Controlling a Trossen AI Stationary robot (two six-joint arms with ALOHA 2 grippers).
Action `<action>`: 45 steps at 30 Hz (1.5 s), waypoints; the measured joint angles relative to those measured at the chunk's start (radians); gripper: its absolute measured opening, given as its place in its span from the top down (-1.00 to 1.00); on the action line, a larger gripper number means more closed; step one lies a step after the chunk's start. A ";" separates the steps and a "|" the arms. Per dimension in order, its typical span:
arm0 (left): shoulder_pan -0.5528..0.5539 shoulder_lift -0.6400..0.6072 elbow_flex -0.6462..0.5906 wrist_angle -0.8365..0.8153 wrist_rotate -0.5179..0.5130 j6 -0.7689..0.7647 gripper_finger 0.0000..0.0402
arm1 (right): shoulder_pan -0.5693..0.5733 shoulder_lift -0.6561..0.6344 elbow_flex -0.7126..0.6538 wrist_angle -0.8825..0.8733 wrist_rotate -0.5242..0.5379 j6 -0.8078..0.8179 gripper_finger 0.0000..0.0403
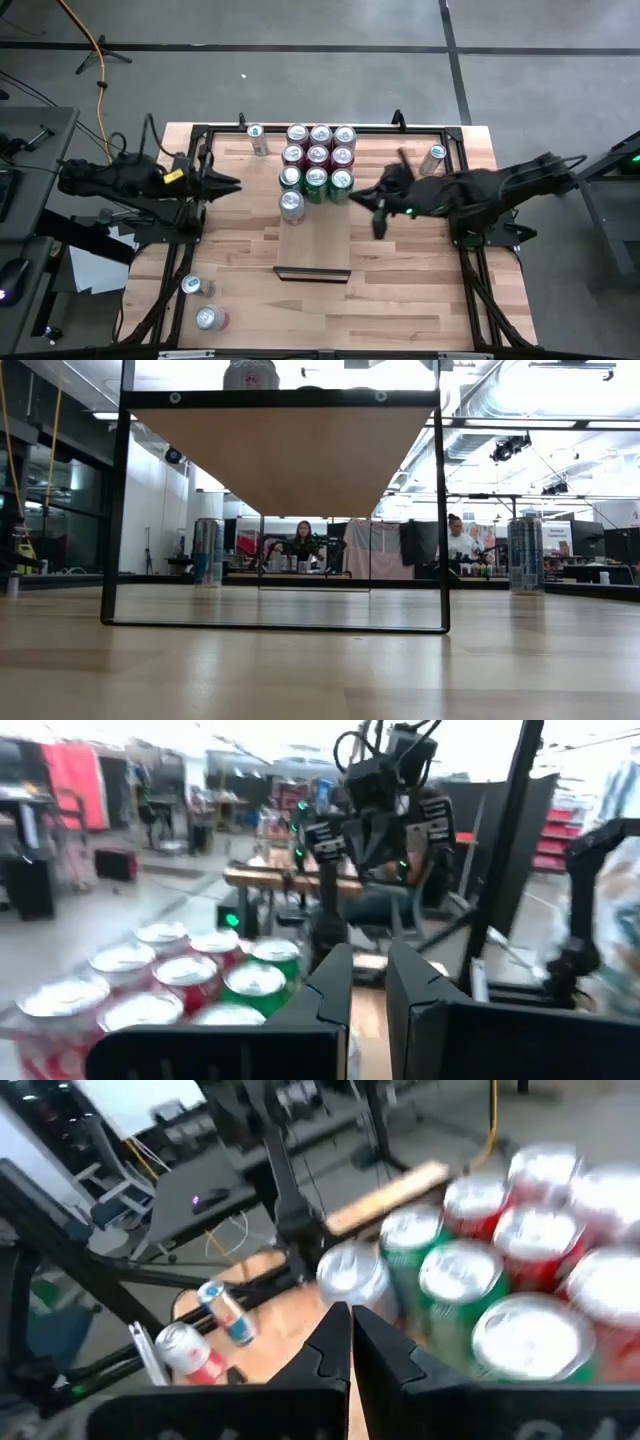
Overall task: Place canned beverage on shelf
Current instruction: Put the bottom left pink soda can on the shelf
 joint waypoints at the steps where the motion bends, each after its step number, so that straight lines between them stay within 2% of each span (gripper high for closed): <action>1: 0.000 -0.003 0.000 0.009 -0.012 0.014 1.00 | -0.003 -0.021 0.000 0.005 0.001 -0.046 1.00; 6: 0.000 0.004 0.000 0.017 -0.023 0.001 1.00 | -0.010 -0.084 0.000 0.005 0.008 -0.233 1.00; 13: 0.000 0.023 0.000 0.028 -0.023 -0.021 1.00 | -0.044 -0.099 0.000 0.004 0.008 -0.343 1.00; 26: 0.000 0.066 0.000 0.028 -0.015 0.001 0.99 | -0.070 -0.096 0.000 0.004 0.001 -0.370 1.00; 37: -0.001 0.069 0.000 0.029 -0.020 0.004 0.73 | -0.069 -0.096 0.000 -0.029 0.001 -0.370 1.00; 45: -0.001 0.069 0.000 0.030 -0.021 0.005 0.70 | -0.069 -0.096 0.000 -0.045 0.000 -0.365 1.00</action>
